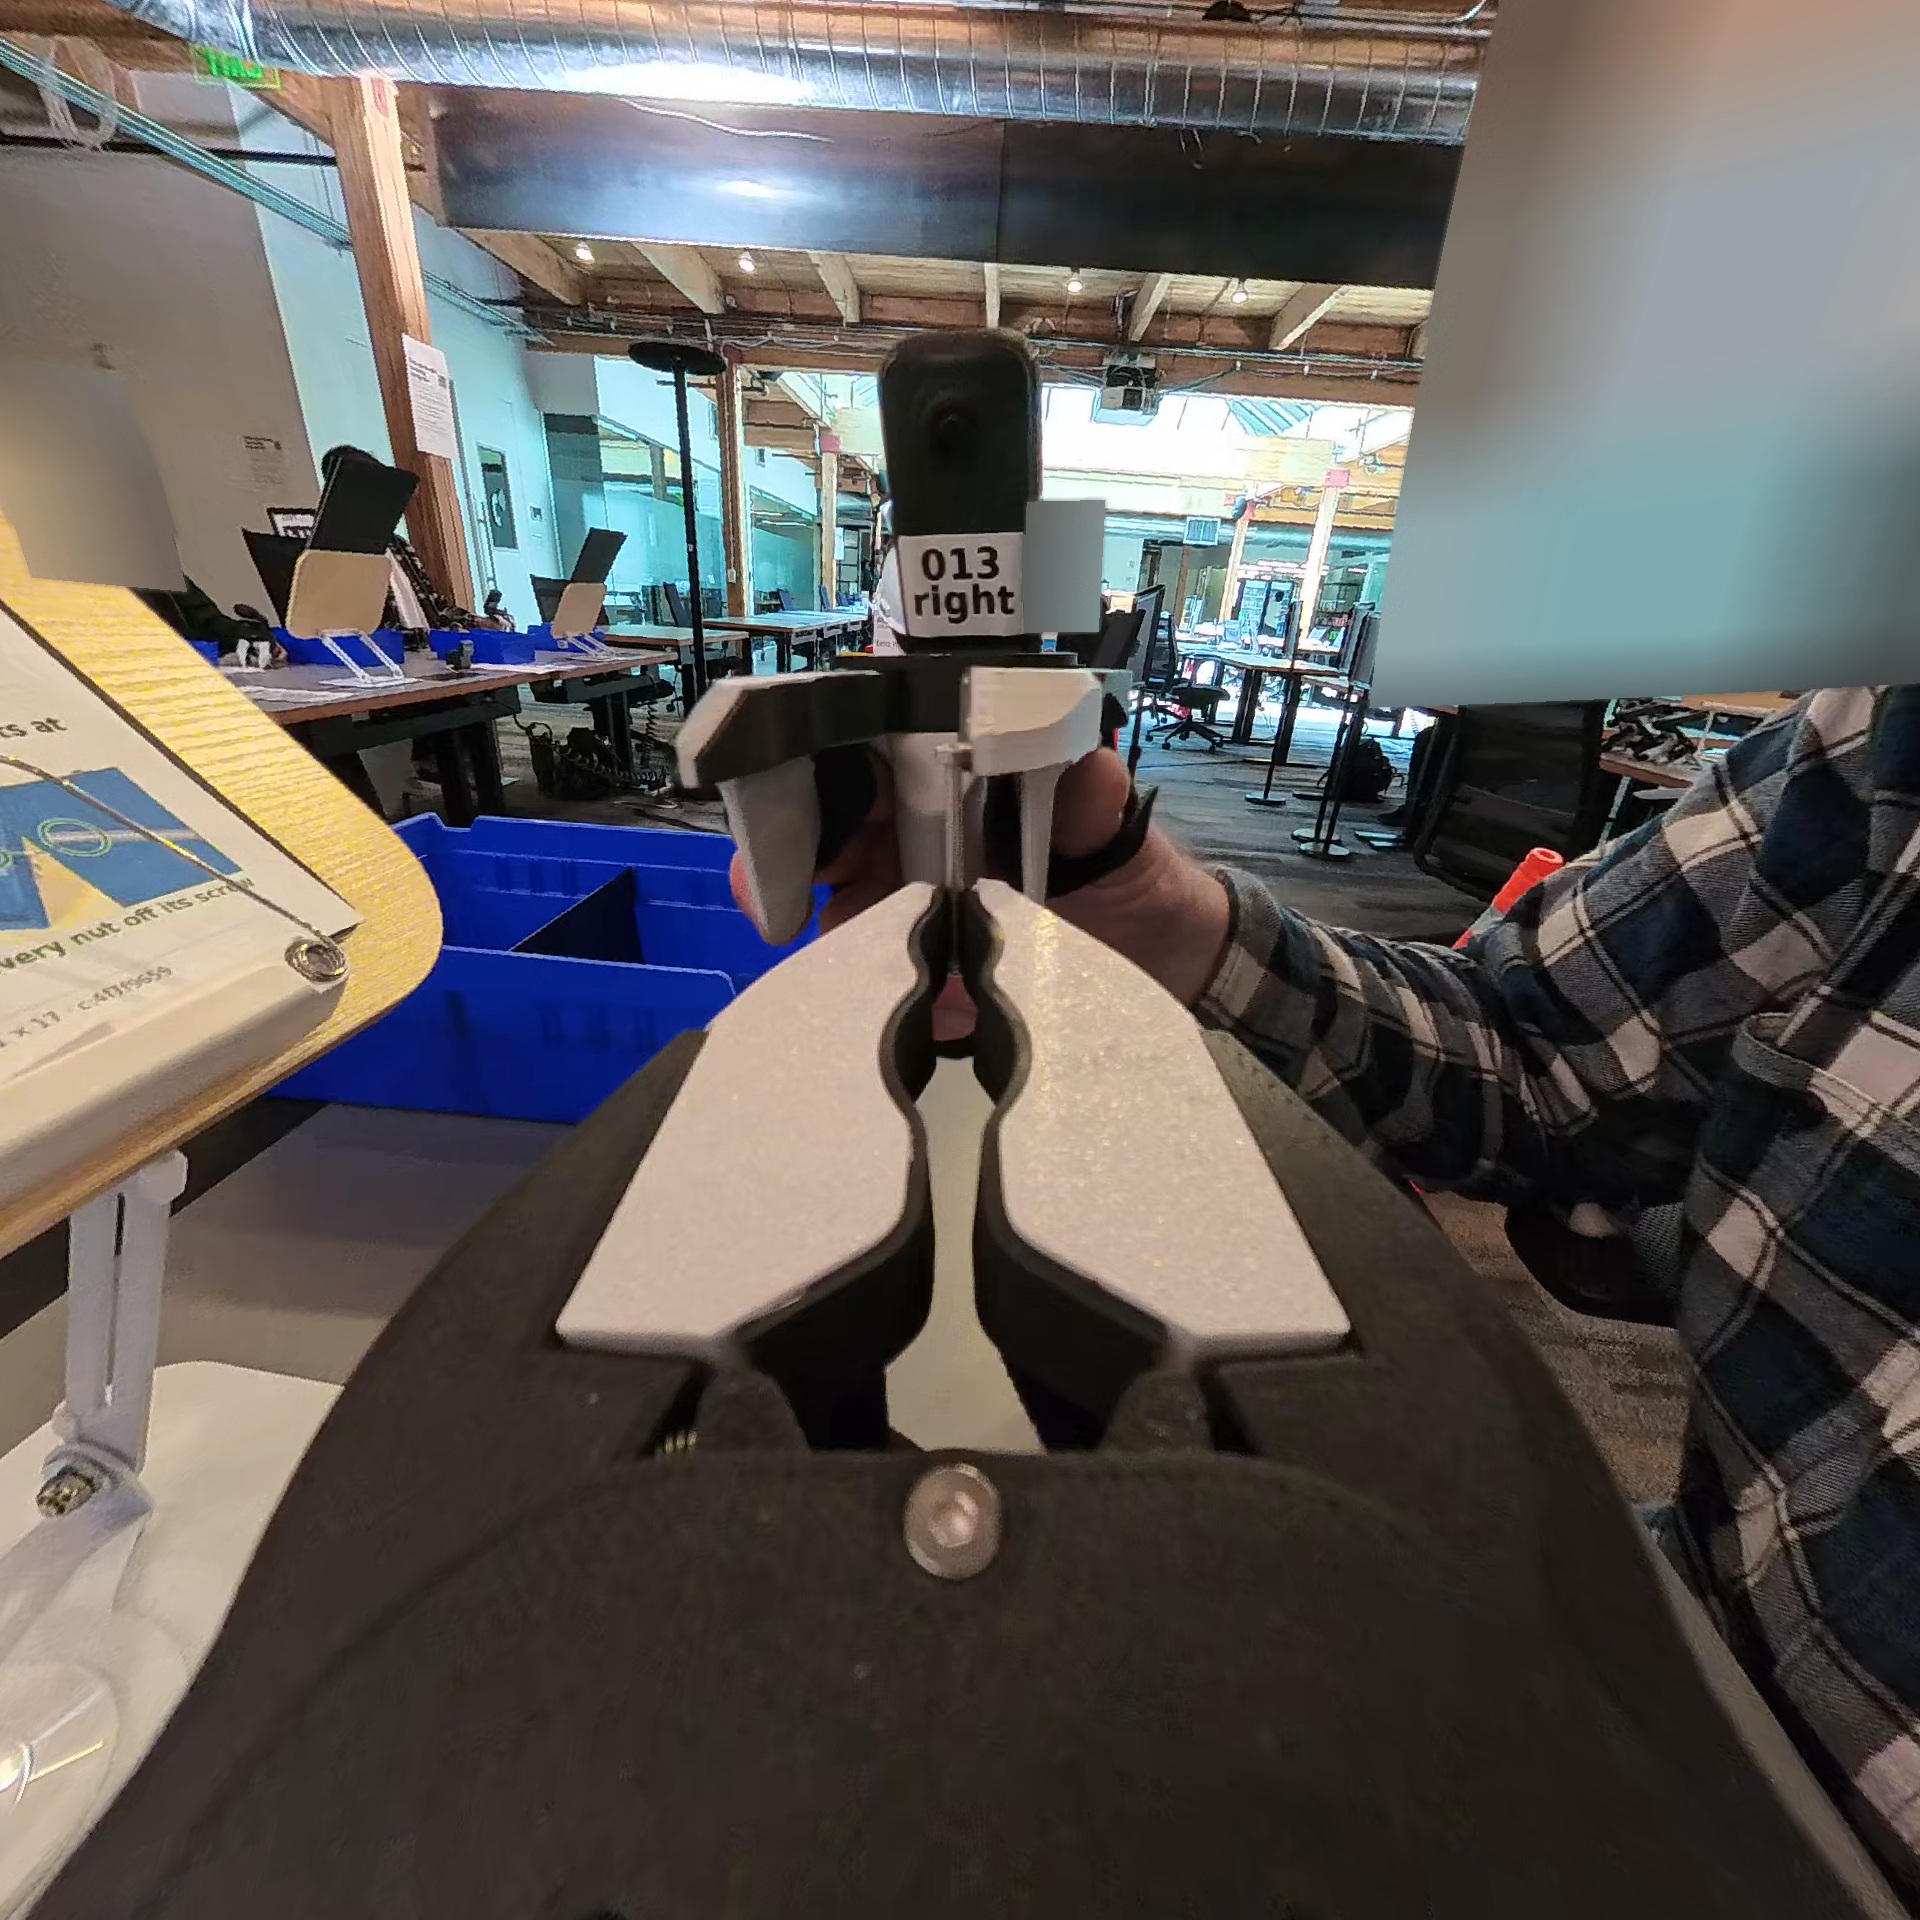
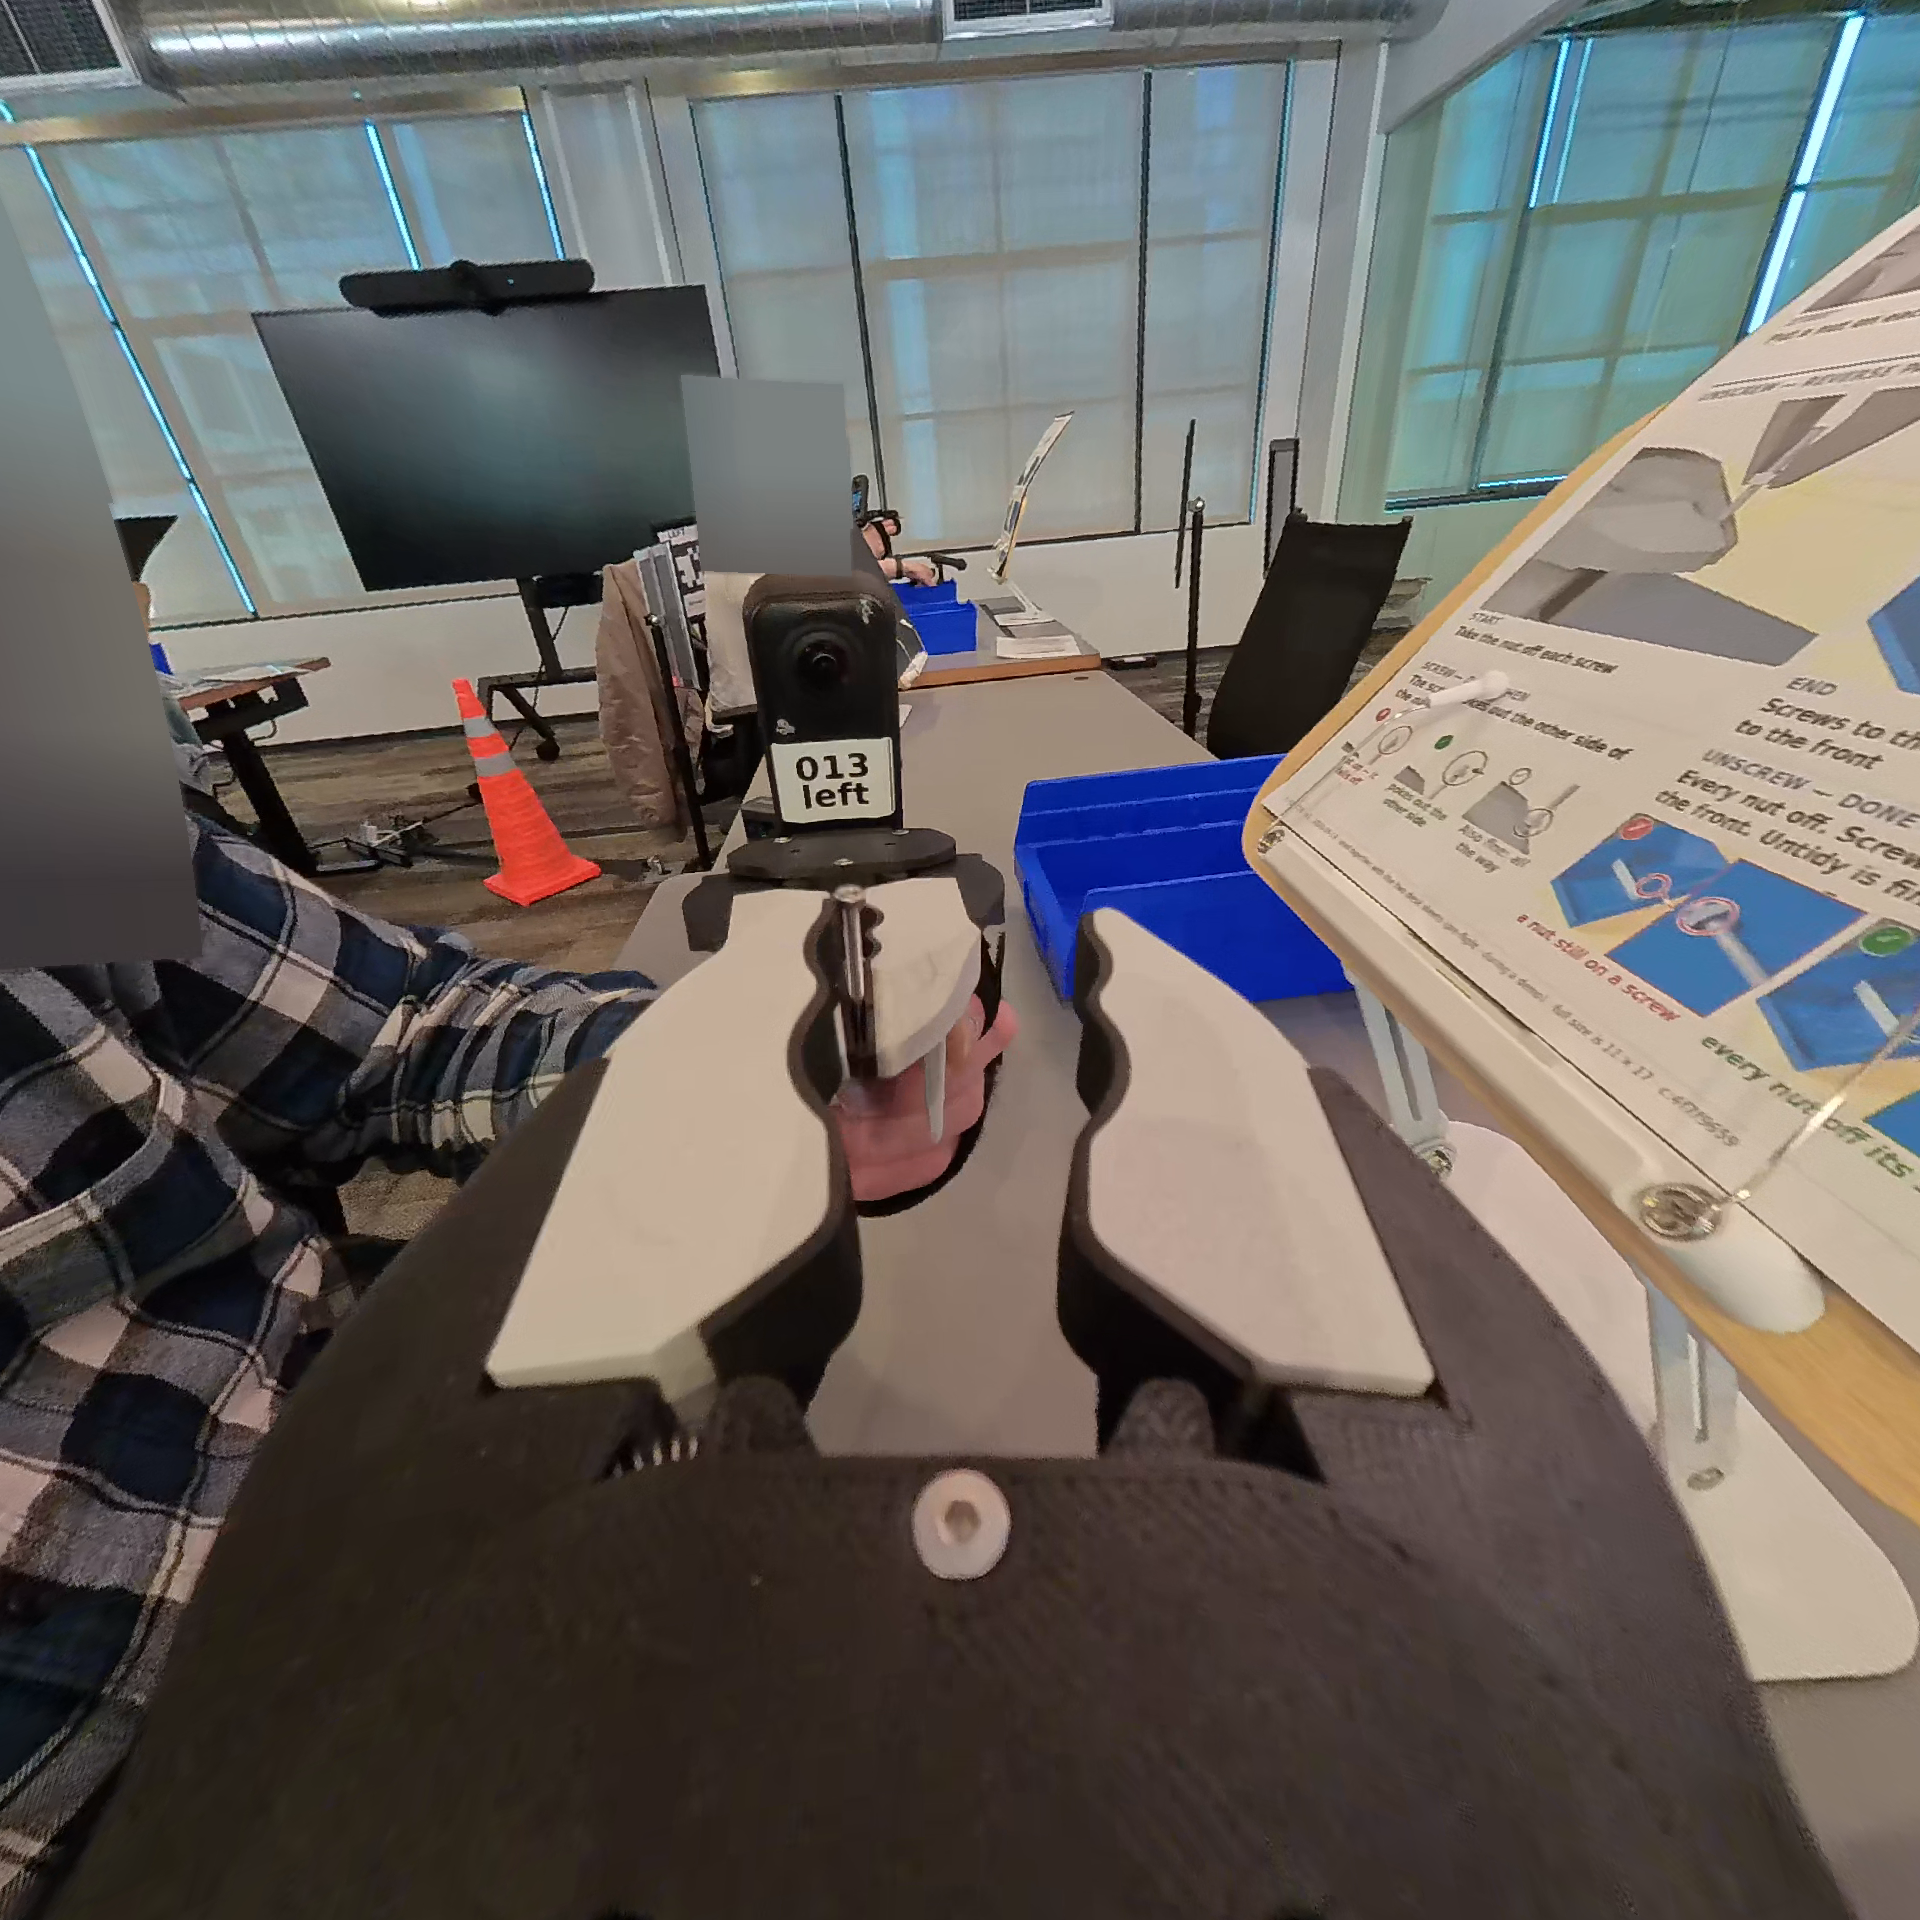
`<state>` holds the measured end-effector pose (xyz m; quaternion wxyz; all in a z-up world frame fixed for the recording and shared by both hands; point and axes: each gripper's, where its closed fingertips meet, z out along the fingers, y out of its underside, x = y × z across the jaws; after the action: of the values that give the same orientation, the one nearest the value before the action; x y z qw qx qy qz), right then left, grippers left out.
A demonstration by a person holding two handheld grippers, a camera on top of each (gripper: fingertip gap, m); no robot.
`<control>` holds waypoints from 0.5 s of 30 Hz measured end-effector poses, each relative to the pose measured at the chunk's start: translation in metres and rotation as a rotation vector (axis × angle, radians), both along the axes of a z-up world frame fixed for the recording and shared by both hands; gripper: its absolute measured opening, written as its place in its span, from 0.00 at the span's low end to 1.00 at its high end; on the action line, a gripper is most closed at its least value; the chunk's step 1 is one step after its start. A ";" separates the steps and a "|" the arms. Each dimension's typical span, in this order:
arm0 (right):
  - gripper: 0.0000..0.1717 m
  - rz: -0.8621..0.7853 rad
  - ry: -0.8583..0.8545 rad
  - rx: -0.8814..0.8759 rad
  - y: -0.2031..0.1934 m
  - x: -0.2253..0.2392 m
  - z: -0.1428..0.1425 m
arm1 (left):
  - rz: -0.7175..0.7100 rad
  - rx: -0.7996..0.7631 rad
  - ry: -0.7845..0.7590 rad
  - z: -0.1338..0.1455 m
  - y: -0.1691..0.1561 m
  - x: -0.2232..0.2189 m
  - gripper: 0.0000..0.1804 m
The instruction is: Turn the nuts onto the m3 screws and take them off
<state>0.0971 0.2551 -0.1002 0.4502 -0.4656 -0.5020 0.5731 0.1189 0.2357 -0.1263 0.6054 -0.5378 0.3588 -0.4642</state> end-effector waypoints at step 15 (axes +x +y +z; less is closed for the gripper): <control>0.23 0.005 -0.027 0.026 -0.007 0.003 0.001 | 0.018 0.013 0.034 -0.003 0.001 0.004 0.01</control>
<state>0.0996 0.2480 -0.0992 0.4479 -0.4662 -0.5164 0.5616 0.1233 0.2367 -0.1296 0.6068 -0.5450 0.3671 -0.4473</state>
